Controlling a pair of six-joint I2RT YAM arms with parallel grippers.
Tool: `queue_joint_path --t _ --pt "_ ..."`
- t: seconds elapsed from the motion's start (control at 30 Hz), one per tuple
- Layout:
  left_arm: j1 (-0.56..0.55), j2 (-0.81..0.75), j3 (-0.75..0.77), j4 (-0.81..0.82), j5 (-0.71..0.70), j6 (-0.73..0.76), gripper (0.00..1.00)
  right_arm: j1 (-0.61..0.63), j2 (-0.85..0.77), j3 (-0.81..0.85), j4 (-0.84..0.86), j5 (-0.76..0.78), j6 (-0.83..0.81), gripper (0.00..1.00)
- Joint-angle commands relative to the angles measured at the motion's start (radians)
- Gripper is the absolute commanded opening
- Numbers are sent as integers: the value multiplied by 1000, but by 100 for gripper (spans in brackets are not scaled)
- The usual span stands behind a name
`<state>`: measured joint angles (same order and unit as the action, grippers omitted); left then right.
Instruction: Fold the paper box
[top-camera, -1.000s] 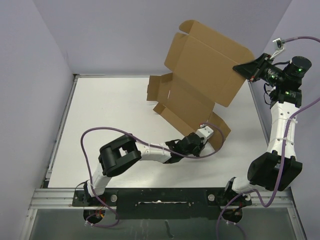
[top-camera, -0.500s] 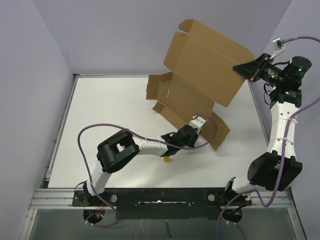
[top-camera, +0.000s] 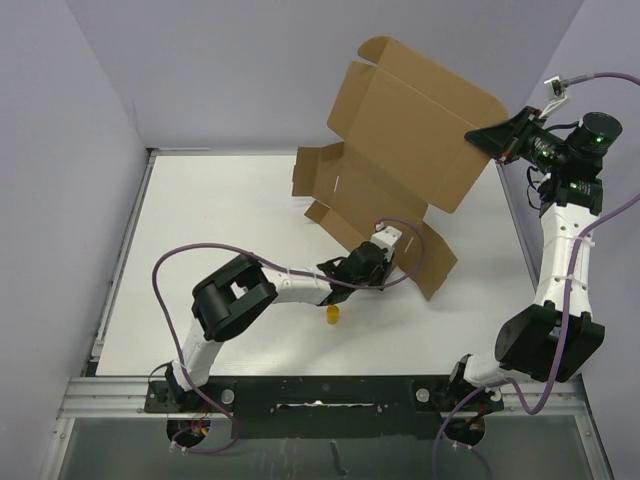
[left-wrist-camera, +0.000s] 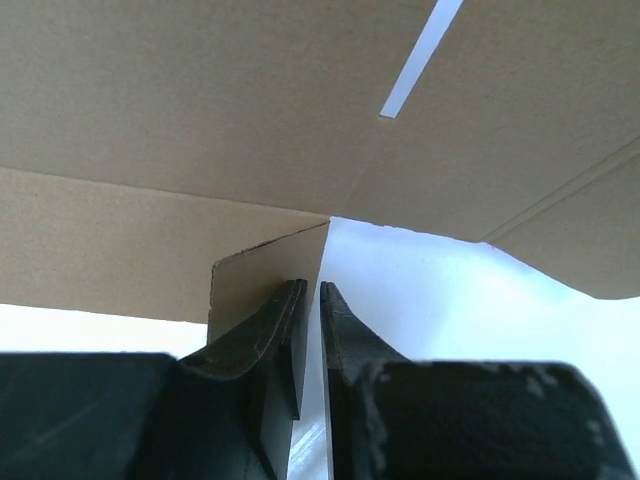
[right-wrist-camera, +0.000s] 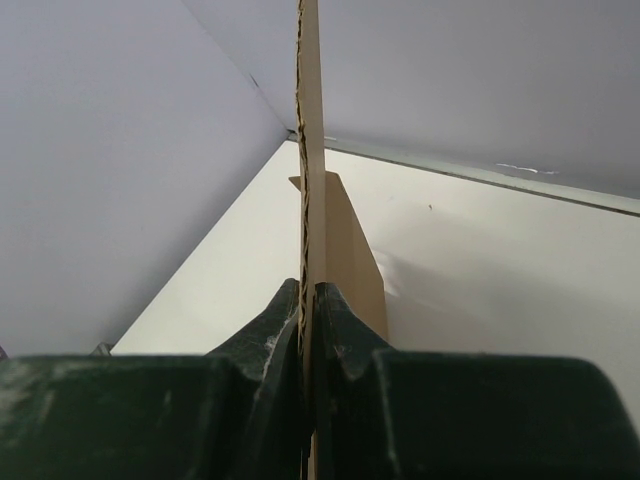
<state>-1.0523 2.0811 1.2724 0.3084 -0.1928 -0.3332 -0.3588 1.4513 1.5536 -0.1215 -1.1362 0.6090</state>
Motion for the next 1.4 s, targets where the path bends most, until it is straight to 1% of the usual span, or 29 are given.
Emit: queue_joint_path --t 0.0,0.17,0.27,0.33,0.43,0.5,0.57,0.6,0.7,0.8,0.93,1.07,1.17,1.23,1.27,1.3,1.37 --pt "22 69 33 -7 28 -35 10 6 -29 -8 21 -4 -7 0" --pt "33 108 32 9 62 -51 10 7 -26 -13 19 -1 -11 0" --pt "41 98 19 43 96 -58 11 7 -27 -11 14 0 -18 0" --pt "41 56 -11 73 118 -56 11 6 -24 -5 -2 0 -35 0" --pt "40 -70 -78 122 152 -33 15 4 -24 5 -20 -3 -64 0" --pt "40 -170 -142 148 161 -5 22 2 -26 14 -36 -7 -103 0" --pt "43 -280 -211 163 159 31 31 2 -31 24 -41 -14 -137 0" --pt "47 -337 -246 164 154 52 38 1 -34 28 -41 -20 -151 0" --pt "87 -512 -340 143 162 91 56 -2 -37 52 -37 -45 -182 0" --pt "185 -692 -422 102 255 78 68 -2 -32 87 -19 -86 -179 0" --pt "390 -895 -464 -53 339 36 75 2 -11 160 2 -160 -168 0" --pt "615 -1016 -473 -158 427 11 84 6 13 227 51 -224 -145 0" --pt "767 -1028 -478 -183 546 -19 88 11 29 244 158 -271 -65 0" --pt "850 -998 -481 -146 667 -42 88 16 41 241 270 -305 21 0" --pt "878 -974 -484 -87 743 -44 88 19 47 240 314 -314 62 0" --pt "893 -949 -506 -24 791 -42 88 21 51 238 354 -320 91 0" --pt "897 -906 -526 89 820 -15 88 26 57 239 400 -323 136 0"
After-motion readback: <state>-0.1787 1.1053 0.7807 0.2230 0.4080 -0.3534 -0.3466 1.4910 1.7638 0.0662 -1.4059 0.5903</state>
